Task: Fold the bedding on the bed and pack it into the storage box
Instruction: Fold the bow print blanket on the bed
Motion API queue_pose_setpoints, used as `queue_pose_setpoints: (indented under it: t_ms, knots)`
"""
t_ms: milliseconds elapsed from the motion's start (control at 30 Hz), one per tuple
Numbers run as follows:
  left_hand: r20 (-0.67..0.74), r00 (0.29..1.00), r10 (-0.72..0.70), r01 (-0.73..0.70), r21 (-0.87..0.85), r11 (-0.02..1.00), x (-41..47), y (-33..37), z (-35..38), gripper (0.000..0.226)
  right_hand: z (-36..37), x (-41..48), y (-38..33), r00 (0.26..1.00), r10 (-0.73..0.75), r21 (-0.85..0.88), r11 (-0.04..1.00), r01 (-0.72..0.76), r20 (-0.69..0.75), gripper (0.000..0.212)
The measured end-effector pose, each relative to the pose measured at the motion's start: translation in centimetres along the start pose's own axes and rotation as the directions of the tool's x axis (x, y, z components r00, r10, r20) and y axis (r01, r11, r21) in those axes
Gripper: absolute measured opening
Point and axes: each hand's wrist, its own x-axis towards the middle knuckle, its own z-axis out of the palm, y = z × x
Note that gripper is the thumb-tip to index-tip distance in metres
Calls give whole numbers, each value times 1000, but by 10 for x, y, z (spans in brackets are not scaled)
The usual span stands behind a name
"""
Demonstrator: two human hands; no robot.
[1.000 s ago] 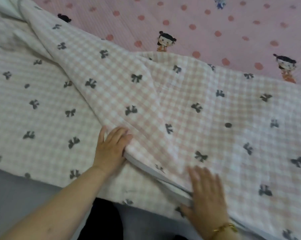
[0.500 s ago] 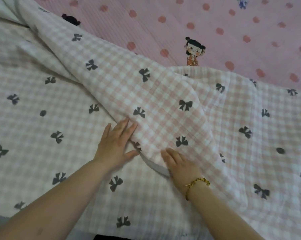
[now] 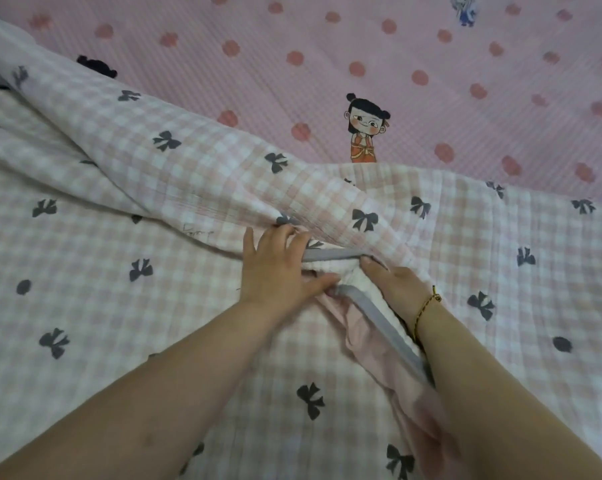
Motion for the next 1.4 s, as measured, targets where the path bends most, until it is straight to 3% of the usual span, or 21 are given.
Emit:
queue_pose_setpoints:
  t_ms: [167, 300, 433, 500, 567, 667, 800, 833, 967, 1133, 1267, 1400]
  knots:
    - [-116, 992, 40, -35, 45, 998, 16, 4, 3, 47, -5, 5, -3, 1000, -24, 117, 993, 22, 12, 49]
    - [-290, 943, 165, -151, 71, 986, 13, -6, 6, 27, -8, 4, -9, 996, -35, 220, 975, 17, 76, 42]
    - [-295, 919, 262, -264, 32, 964, 17, -20, -2, 16, -8, -1, -4, 995, -75, 106, 992, 68, 68, 59]
    - [-284, 905, 315, -323, 20, 946, 14, -23, -18, 20, -12, -11, -3, 988, -123, 150, 983, 108, 96, 63]
    - [-200, 928, 316, -332, -50, 942, 0, -27, -41, 27, -15, -24, -5, 967, -173, 235, 964, 127, 187, 53]
    - [-112, 961, 253, -269, -163, 949, -27, -31, -74, 58, -16, -45, -12, 929, -216, 289, 949, 127, 301, 38]
    - [-56, 948, 313, -312, 23, 950, -63, -15, -73, 90, -9, -64, -15, 940, -225, 321, 937, 137, 255, 35]
    - [-74, 938, 339, -335, 58, 940, -67, -9, -64, 87, -7, -68, -14, 945, -224, 318, 937, 142, 238, 35]
    - [-363, 835, 413, -421, 62, 905, -61, 2, -45, 53, -4, -80, -14, 958, -248, 285, 938, 199, 146, 40]
    - [-439, 783, 440, -421, 146, 895, -57, -21, -45, 35, 2, -91, -9, 955, -269, 171, 954, 247, 122, 37]
    - [-433, 795, 424, -375, 199, 906, -50, -33, -47, 32, 8, -93, -5, 956, -280, 128, 955, 268, 89, 45]
    - [-338, 890, 307, -284, 119, 952, -54, -34, -41, 32, 10, -96, -6, 955, -286, 131, 953, 274, 83, 47]
